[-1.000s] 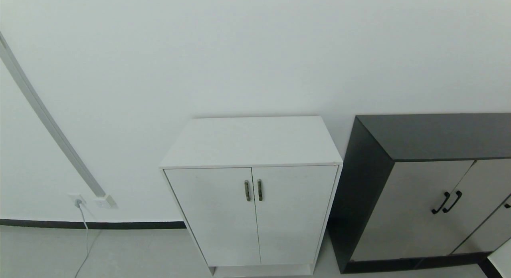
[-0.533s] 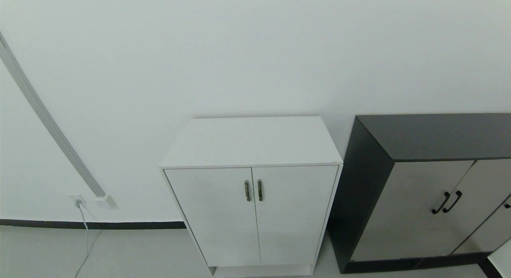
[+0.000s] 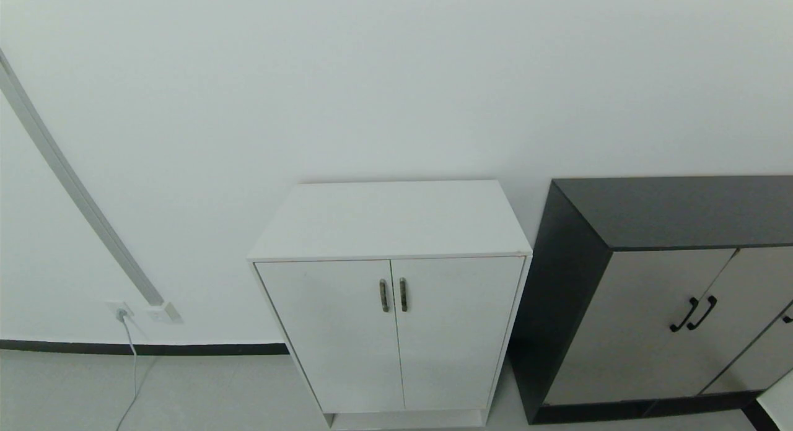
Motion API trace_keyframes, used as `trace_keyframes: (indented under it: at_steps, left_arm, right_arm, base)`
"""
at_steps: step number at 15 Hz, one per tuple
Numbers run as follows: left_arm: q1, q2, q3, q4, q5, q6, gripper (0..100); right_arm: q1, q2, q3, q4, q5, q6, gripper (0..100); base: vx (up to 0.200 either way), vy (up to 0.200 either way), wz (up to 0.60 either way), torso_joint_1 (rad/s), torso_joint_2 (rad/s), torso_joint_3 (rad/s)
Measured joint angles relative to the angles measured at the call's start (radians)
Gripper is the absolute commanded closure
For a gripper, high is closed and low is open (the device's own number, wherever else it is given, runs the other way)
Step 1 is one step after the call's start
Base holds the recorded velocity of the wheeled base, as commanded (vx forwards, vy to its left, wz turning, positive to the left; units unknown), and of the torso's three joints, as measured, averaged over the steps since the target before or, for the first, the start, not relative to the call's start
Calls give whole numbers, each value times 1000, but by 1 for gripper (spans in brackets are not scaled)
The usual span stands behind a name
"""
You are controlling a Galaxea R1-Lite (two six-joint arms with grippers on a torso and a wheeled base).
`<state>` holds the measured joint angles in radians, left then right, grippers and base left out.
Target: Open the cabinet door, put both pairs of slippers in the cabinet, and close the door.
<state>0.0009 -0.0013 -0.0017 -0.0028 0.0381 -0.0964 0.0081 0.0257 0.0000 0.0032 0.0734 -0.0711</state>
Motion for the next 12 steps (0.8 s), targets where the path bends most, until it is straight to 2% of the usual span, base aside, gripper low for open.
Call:
trace_keyframes:
  at_steps: [5,8,12]
  left_arm:
    - [0,0,0,0,0,-1,100]
    - [0,0,0,0,0,-1,100]
    - [0,0,0,0,0,1,100]
  right_arm:
    - [-5,-25,0,-5,-13,92,100]
    - [-6,-28,0,-10,-64,112,100]
    - [-6,-29,0,-11,-64,111,100]
  base:
    - [0,0,0,0,0,0]
    - [0,0,0,0,0,0]
    - [0,0,0,0,0,0]
